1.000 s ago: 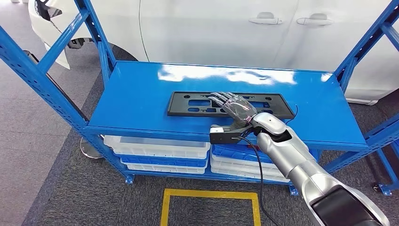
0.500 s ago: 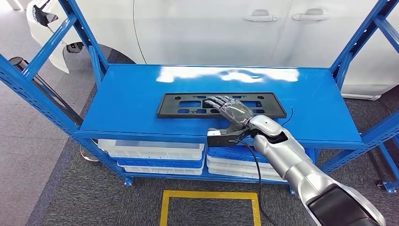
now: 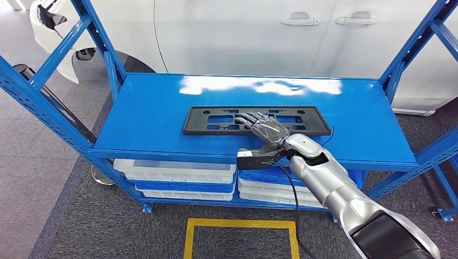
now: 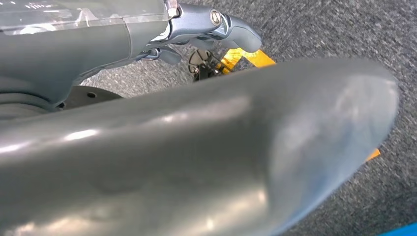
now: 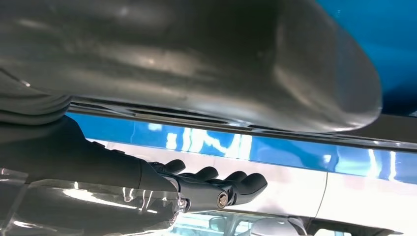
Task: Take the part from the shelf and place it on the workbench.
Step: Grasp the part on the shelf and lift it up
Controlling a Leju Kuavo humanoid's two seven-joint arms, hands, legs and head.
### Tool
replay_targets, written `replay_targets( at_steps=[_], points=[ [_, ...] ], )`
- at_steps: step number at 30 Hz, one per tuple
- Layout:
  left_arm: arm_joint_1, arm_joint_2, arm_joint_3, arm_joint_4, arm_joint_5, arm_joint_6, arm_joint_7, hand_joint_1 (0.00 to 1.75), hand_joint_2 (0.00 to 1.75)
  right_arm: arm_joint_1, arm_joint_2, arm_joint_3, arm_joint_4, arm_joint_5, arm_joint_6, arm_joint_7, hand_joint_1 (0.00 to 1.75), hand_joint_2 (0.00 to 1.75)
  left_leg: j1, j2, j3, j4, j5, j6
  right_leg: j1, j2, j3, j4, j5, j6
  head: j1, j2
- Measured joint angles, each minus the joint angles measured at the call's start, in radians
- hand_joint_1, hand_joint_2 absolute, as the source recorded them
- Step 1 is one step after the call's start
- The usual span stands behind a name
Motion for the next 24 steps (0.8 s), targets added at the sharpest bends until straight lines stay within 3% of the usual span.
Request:
replay_targets(
  at_steps=[10,24],
  points=[
    [0.000,0.000,0.000,0.000,0.000,0.002,-0.008,0.00,0.00,0.050,0.012,0.004,0.019,0.030,-0.092,0.049,0.00,0.00,-0.001,0.000,0.000,0.000,-0.001,0.000,0.000,0.000,0.000,0.000,0.000,0.000,0.000,0.000],
    [0.001,0.000,-0.001,0.000,-0.015,0.001,-0.010,0.00,0.00,0.103,0.021,0.001,0.023,0.094,-0.151,0.122,0.00,0.00,-0.001,0.000,0.000,0.000,-0.001,0.000,0.000,0.000,0.000,0.000,0.000,0.000,0.000,0.000]
  ],
)
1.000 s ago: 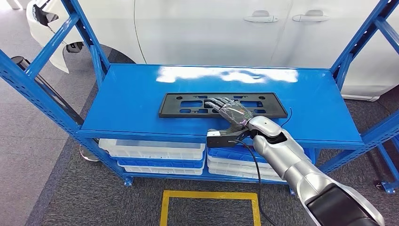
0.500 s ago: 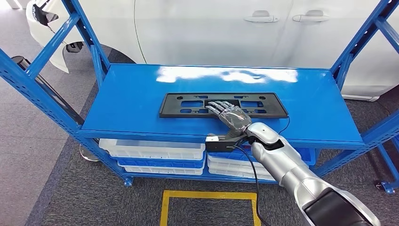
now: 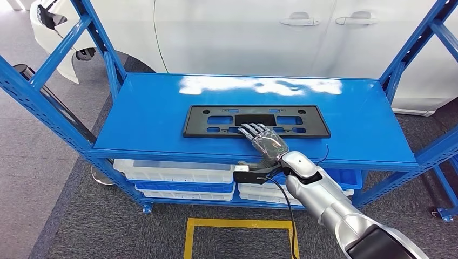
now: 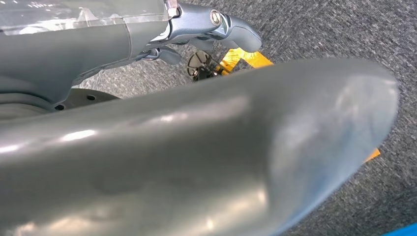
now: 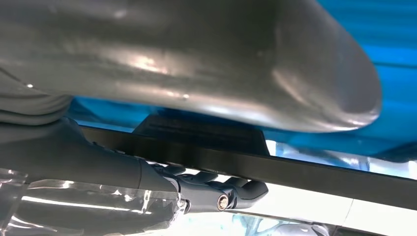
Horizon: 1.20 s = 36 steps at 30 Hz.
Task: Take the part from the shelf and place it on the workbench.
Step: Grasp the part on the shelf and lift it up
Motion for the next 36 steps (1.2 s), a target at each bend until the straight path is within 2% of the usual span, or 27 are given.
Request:
replay_targets(
  at_steps=[16,36],
  points=[
    [0.000,0.000,-0.010,0.000,-0.015,-0.003,-0.006,0.00,0.00,0.021,-0.003,-0.023,-0.021,0.028,-0.016,0.005,0.00,0.00,0.000,0.000,0.000,0.000,0.000,0.000,0.000,0.000,0.000,0.000,0.000,0.000,0.000,0.000],
    [-0.003,0.000,-0.012,0.000,-0.015,-0.002,-0.006,0.00,0.00,-0.017,0.003,-0.027,-0.029,0.050,-0.037,0.001,0.00,0.00,0.000,0.000,0.000,0.000,0.000,0.000,0.000,0.000,0.000,0.000,0.000,0.000,0.000,0.000]
  ],
)
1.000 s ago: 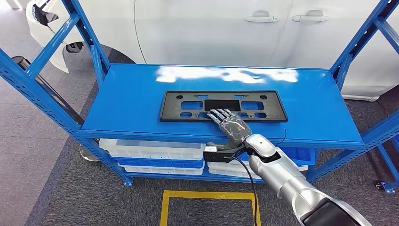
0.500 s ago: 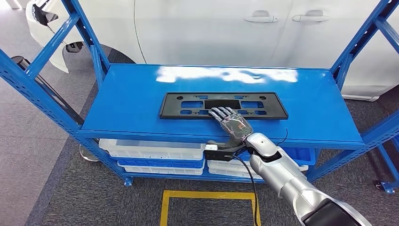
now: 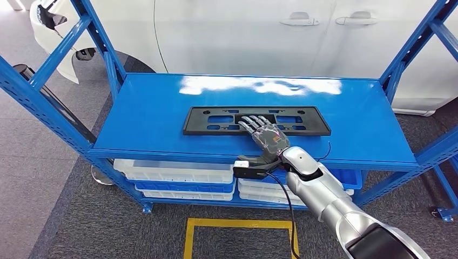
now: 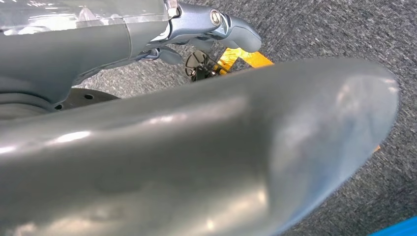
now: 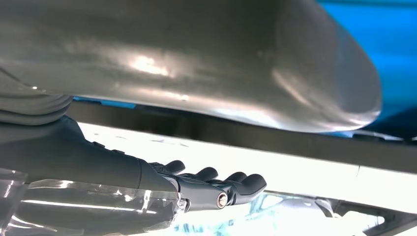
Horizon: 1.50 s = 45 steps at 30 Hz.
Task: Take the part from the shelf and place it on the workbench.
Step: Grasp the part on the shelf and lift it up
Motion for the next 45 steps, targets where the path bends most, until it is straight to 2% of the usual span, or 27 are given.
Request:
replay_targets(
  at_steps=[20,35,39,45],
  points=[
    [-0.001,-0.001,-0.002,0.000,-0.001,0.001,0.002,0.00,0.00,-0.043,0.056,0.000,0.035,-0.003,0.003,-0.004,0.00,0.00,0.000,0.000,0.000,0.000,0.000,0.000,0.000,0.000,0.000,0.000,0.000,0.000,0.000,0.000],
    [-0.007,-0.003,-0.003,0.000,-0.007,0.005,0.014,0.00,0.00,-0.101,0.104,0.000,0.129,0.000,-0.006,0.016,0.00,0.00,0.000,0.000,0.000,0.000,0.000,0.000,0.000,0.000,0.000,0.000,0.000,0.000,0.000,0.000],
    [-0.008,-0.004,-0.005,0.000,-0.009,0.004,0.016,0.00,0.00,-0.107,0.109,-0.001,0.151,0.003,-0.014,0.022,0.00,1.75,0.000,0.000,0.000,0.000,0.000,0.000,0.000,0.000,0.000,0.000,0.000,0.000,0.000,0.000],
    [-0.009,-0.004,-0.012,0.000,-0.010,0.004,0.018,0.00,0.00,-0.108,0.110,-0.006,0.171,0.006,-0.017,0.024,0.00,1.75,0.000,0.000,0.000,0.000,0.000,0.000,0.000,0.000,0.000,0.000,0.000,0.000,0.000,0.000]
  ],
)
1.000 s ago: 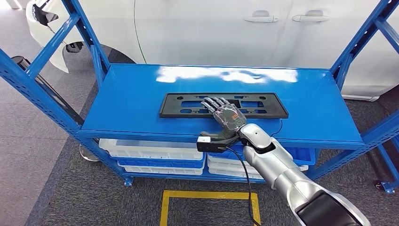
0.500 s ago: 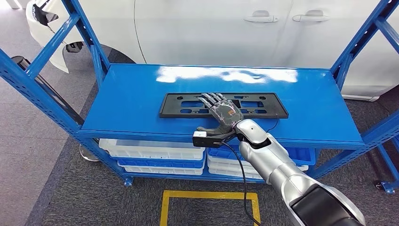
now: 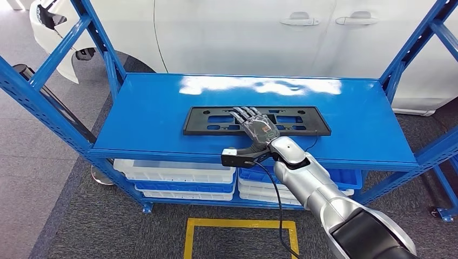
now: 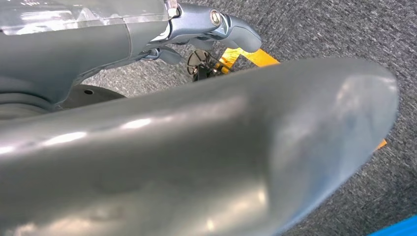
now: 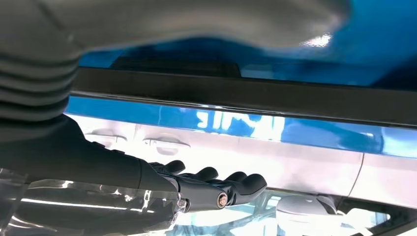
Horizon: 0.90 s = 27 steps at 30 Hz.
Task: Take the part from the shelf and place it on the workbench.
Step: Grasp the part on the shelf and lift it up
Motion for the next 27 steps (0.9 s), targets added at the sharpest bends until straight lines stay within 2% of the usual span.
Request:
replay_targets(
  at_steps=[4,6,8,10,27],
  points=[
    [0.000,-0.001,-0.001,0.000,-0.001,0.000,0.000,0.00,0.00,0.000,0.000,-0.001,0.009,0.000,0.000,0.000,0.00,1.75,0.000,0.000,0.000,0.000,0.000,0.000,0.000,0.000,0.000,0.000,0.000,0.000,0.000,0.000],
    [0.000,-0.001,-0.001,0.000,-0.001,0.000,0.000,0.00,0.00,-0.001,0.000,-0.001,0.013,0.000,0.001,0.000,0.00,0.87,0.000,0.000,0.000,0.000,0.000,0.000,0.000,0.000,0.000,0.000,0.000,0.000,0.000,0.000],
    [0.000,-0.001,-0.001,0.000,-0.001,0.000,0.000,0.00,0.00,-0.002,0.000,-0.002,0.017,0.000,0.002,0.000,0.00,0.87,0.000,0.000,0.000,0.000,0.000,0.000,0.000,0.000,0.000,0.000,0.000,0.000,0.000,0.000],
    [0.000,-0.001,-0.001,0.000,-0.001,0.000,0.000,0.00,0.00,-0.003,0.000,-0.004,0.022,-0.001,0.004,-0.002,0.00,1.75,0.000,0.000,0.000,0.000,0.000,0.000,0.000,0.000,0.000,0.000,0.000,0.000,0.000,0.000],
    [0.000,-0.005,-0.006,0.000,-0.001,0.000,0.000,0.00,0.00,-0.003,0.000,-0.031,0.039,-0.003,0.006,0.000,0.00,1.75,0.000,0.000,0.000,0.000,0.000,0.000,0.000,0.000,0.000,0.000,0.000,0.000,0.000,0.000]
  ],
)
